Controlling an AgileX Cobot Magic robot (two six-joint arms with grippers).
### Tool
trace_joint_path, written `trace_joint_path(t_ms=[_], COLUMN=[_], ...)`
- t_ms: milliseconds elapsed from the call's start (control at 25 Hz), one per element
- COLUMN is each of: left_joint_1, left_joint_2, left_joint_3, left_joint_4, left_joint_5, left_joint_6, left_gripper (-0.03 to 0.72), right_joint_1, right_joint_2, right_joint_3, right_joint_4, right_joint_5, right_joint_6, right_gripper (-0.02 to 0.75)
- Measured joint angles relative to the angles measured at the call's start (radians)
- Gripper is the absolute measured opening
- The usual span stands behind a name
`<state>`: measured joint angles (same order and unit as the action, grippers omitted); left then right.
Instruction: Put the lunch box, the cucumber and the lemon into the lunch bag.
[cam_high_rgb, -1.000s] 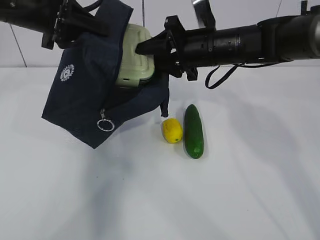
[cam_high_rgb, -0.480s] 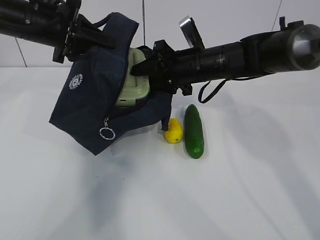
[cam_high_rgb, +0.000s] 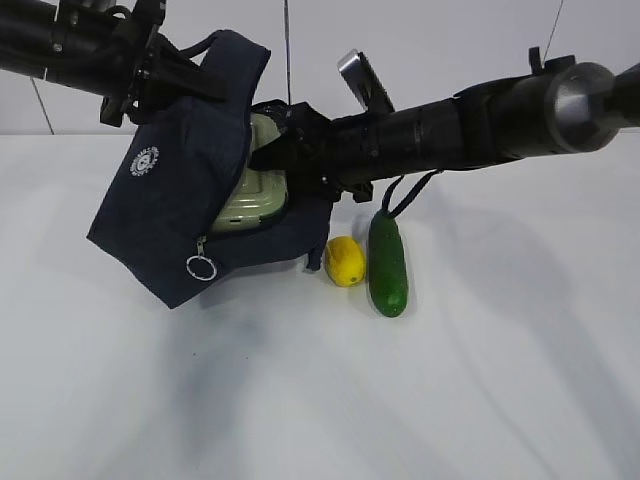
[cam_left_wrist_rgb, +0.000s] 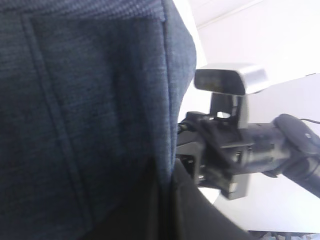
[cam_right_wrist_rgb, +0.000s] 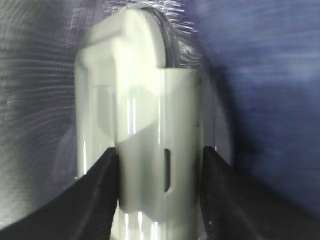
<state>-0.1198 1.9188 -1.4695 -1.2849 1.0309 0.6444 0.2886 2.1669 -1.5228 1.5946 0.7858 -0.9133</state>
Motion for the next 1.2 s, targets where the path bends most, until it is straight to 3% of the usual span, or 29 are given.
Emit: trace_joint_path(t_ms=[200, 1200], left_joint_1=[0.0, 0.0], left_joint_2=[0.014, 0.126], left_joint_3=[0.0, -0.007], left_joint_4=[0.032, -0.046], left_joint_5=[-0.006, 0.012], left_joint_6=[0.0, 0.002], left_gripper=[-0.008, -0.009], right_joint_1=[0.015, 0.017], right_joint_2=[0.052, 0.104], right_joint_3=[-0.033, -0.041], right_joint_4=[0.0, 0.0], right_joint_5=[0.002, 0.011], right_joint_6=[0.0, 0.0], right_gripper=[0.374, 0.379])
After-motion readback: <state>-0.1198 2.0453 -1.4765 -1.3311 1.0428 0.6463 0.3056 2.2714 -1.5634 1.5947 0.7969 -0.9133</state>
